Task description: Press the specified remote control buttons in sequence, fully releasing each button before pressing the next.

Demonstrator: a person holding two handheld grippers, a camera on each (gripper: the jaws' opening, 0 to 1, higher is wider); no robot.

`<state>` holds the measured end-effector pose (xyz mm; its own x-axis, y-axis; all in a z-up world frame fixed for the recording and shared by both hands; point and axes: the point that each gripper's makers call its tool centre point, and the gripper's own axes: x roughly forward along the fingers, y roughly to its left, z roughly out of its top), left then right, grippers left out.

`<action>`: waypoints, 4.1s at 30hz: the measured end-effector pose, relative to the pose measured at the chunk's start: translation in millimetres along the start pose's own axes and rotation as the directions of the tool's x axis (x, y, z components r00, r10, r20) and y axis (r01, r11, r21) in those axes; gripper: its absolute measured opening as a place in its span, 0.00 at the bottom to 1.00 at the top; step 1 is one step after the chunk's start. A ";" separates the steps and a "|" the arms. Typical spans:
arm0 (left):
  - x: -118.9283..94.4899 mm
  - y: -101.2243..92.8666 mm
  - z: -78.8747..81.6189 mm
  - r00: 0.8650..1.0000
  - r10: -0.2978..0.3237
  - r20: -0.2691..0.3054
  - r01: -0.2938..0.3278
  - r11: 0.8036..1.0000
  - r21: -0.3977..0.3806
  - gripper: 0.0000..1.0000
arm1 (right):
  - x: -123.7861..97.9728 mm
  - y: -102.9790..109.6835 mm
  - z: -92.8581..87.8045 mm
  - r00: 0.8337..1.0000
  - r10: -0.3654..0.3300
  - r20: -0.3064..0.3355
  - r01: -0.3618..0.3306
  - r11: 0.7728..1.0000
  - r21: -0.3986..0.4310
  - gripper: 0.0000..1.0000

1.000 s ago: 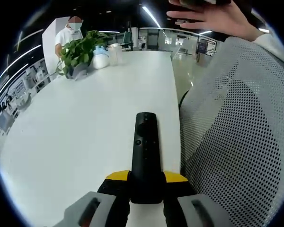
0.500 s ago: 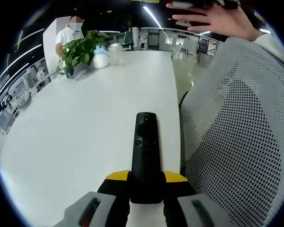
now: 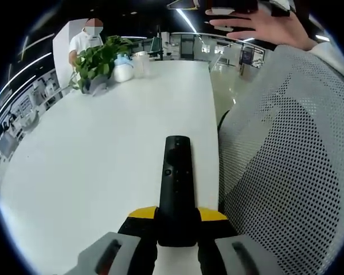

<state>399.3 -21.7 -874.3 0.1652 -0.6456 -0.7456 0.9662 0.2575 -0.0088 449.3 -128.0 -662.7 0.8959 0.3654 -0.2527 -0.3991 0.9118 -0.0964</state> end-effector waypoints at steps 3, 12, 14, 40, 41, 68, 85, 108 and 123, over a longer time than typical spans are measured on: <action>0.0 0.0 -0.2 1.000 0.002 -0.004 -0.002 1.000 -0.001 0.25 | -0.4 -5.9 -5.1 1.000 -0.006 -0.023 0.007 0.998 0.063 1.00; -2.4 5.0 -2.9 0.999 -0.005 -0.051 0.005 1.000 -0.004 0.24 | -0.4 -7.6 -10.7 0.999 -0.009 -0.051 0.013 0.996 0.085 0.98; -2.4 5.8 -3.2 0.998 -0.009 -0.059 0.009 1.000 -0.004 0.24 | 0.7 -5.9 -15.8 0.997 -0.005 -0.081 0.011 0.998 0.068 0.97; -9.9 60.0 -13.2 0.990 0.009 -0.141 -0.011 1.000 -0.011 0.23 | 4.3 4.8 -31.7 0.984 0.026 -0.179 -0.028 1.000 -0.010 0.91; -10.1 62.7 -12.9 0.990 0.010 -0.142 -0.011 1.000 -0.011 0.23 | 4.4 5.1 -32.4 0.983 0.026 -0.182 -0.029 0.999 -0.013 0.91; -23.2 153.3 -13.0 0.964 0.129 -0.231 -0.118 0.991 0.060 0.23 | 6.9 11.0 -39.1 0.974 0.035 -0.223 -0.053 0.996 -0.072 0.88; -25.9 216.7 2.2 0.942 0.188 -0.278 -0.148 0.976 0.158 0.23 | 7.2 7.9 -42.1 0.972 0.026 -0.235 -0.044 0.997 -0.069 0.86; -8.5 264.7 11.1 0.927 0.192 -0.322 -0.112 0.962 0.250 0.23 | 7.7 4.1 -48.7 0.964 0.015 -0.265 -0.032 0.998 -0.062 0.83; 4.2 299.0 15.4 0.917 0.195 -0.348 -0.108 0.961 0.256 0.23 | 7.4 -1.6 -49.6 0.963 -0.005 -0.271 -0.009 0.999 -0.051 0.80</action>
<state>691.9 41.5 -869.8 0.2717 -0.2919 -0.9171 0.9610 0.1332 0.2423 446.9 -136.0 -712.1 0.8114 0.2967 -0.5036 -0.4169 0.8977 -0.1427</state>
